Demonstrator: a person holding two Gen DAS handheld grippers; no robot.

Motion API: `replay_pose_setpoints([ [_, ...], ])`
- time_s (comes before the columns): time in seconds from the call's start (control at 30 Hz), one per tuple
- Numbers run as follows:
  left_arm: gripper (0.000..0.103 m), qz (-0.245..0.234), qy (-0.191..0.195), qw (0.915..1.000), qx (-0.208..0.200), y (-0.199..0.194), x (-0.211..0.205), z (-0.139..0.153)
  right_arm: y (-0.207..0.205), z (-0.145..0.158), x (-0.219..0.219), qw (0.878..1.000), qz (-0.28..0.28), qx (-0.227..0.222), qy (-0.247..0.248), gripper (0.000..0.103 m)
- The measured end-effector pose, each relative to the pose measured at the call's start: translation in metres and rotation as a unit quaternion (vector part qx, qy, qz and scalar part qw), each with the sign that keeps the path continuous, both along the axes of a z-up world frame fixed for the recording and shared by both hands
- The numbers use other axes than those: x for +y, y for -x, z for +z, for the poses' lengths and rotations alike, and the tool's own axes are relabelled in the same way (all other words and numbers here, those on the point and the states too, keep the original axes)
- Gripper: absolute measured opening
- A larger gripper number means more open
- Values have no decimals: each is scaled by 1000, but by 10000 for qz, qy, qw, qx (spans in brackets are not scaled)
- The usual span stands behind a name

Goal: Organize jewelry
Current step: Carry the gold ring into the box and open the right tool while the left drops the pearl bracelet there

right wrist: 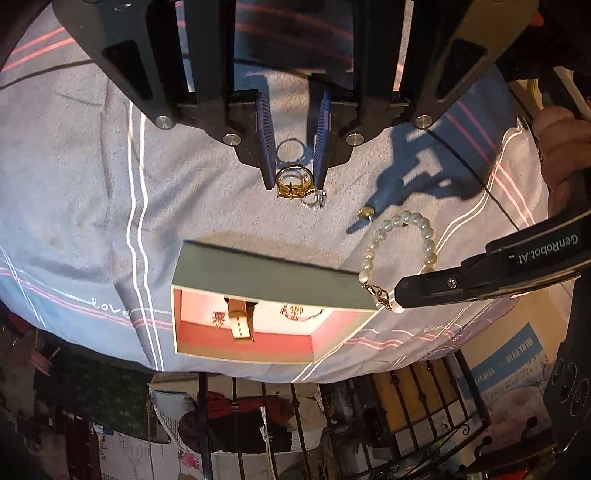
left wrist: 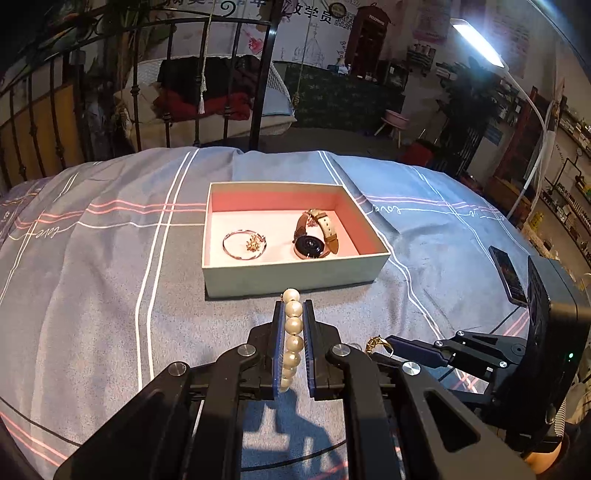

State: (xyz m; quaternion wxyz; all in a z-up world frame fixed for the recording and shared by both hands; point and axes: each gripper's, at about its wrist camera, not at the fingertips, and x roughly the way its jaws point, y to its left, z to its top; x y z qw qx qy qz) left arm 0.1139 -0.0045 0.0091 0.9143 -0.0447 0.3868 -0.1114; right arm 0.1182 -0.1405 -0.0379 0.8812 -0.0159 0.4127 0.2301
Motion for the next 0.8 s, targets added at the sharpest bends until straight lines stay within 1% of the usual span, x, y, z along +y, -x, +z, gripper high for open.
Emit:
replay_pose_setpoints([
  [0.17,9,-28,-135,9995,-270,-24,-6,21,-29,30,4,9988,-52,-484,-9,22],
  [0.3,9,6,-100,9995,-316,-50,-5,31,-59,53,4,9965,-186,-816,-68,22],
  [0.4,9,34,-20,9997,-223,-69,-2,31,-82,60,6,9953,-264,-927,-21,22],
  [0.5,9,85,39,9999,-85,-85,-1,25,-103,58,5,9947,-384,-948,87,22],
  [0.6,9,87,35,9999,62,-95,-1,15,-119,50,2,9942,-495,-913,296,22],
  [0.8,9,71,21,9995,298,-106,-6,-2,-140,25,-4,9961,-534,-587,373,22],
])
